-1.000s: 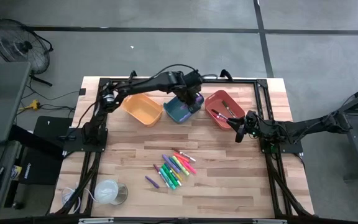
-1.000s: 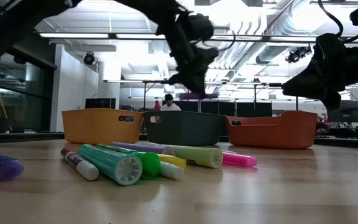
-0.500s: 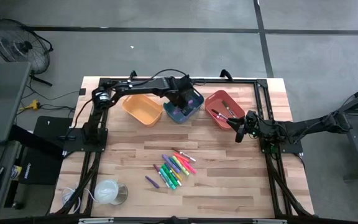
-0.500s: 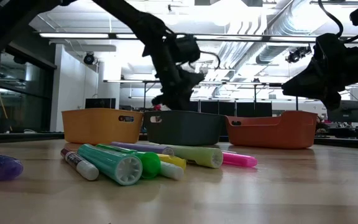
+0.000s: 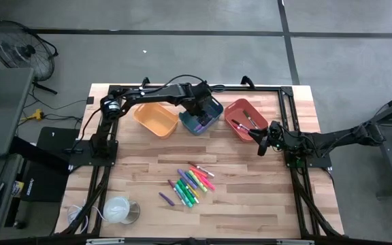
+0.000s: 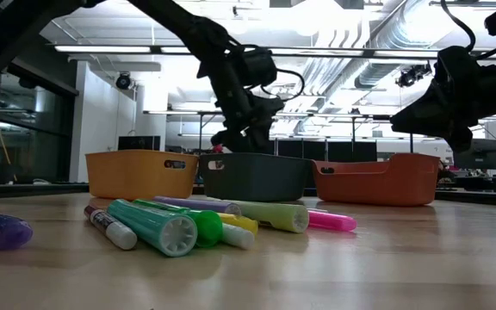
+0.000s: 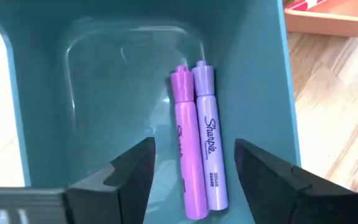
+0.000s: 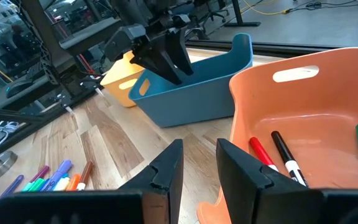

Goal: Pick & Place Markers
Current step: Put the purple pen into the yellow bin

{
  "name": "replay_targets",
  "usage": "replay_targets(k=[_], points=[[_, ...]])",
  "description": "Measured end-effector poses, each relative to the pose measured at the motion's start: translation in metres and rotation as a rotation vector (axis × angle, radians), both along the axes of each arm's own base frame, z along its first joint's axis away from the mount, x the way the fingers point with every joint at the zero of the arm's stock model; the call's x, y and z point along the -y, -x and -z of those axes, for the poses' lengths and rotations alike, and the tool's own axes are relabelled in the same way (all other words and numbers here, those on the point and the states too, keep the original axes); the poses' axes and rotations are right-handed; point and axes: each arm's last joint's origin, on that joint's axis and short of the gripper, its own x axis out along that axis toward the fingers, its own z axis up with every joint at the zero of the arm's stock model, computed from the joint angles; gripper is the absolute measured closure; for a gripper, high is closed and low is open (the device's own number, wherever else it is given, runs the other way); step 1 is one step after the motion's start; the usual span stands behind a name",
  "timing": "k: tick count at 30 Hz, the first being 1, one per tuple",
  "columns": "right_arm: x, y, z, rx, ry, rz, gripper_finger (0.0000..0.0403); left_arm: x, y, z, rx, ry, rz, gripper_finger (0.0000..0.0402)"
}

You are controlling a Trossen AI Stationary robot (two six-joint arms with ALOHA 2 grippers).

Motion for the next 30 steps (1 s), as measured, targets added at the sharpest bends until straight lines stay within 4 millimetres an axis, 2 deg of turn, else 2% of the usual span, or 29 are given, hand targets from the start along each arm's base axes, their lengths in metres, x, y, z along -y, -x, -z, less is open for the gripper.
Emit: replay_targets(k=[5, 14, 20, 27, 30], points=[[0.0, 0.0, 0.0, 0.0, 0.0, 0.0, 0.0318, 0.003, 0.0, -0.002, 0.003, -0.009, 0.013, 0.0189], [0.0, 0.0, 0.0, 0.0, 0.0, 0.0, 0.0318, 0.016, 0.01, -0.037, 0.033, -0.087, 0.049, 0.0203], [0.0, 0.0, 0.0, 0.0, 0.0, 0.0, 0.0318, 0.042, 0.019, -0.061, 0.028, -0.078, 0.03, 0.0205], [0.0, 0.0, 0.0, 0.0, 0.0, 0.0, 0.0318, 0.081, 0.028, -0.078, 0.003, 0.004, -0.116, 0.0205], [0.0, 0.0, 0.0, 0.0, 0.0, 0.0, 0.0318, 0.098, 0.029, -0.075, -0.05, 0.028, -0.191, 0.0205]])
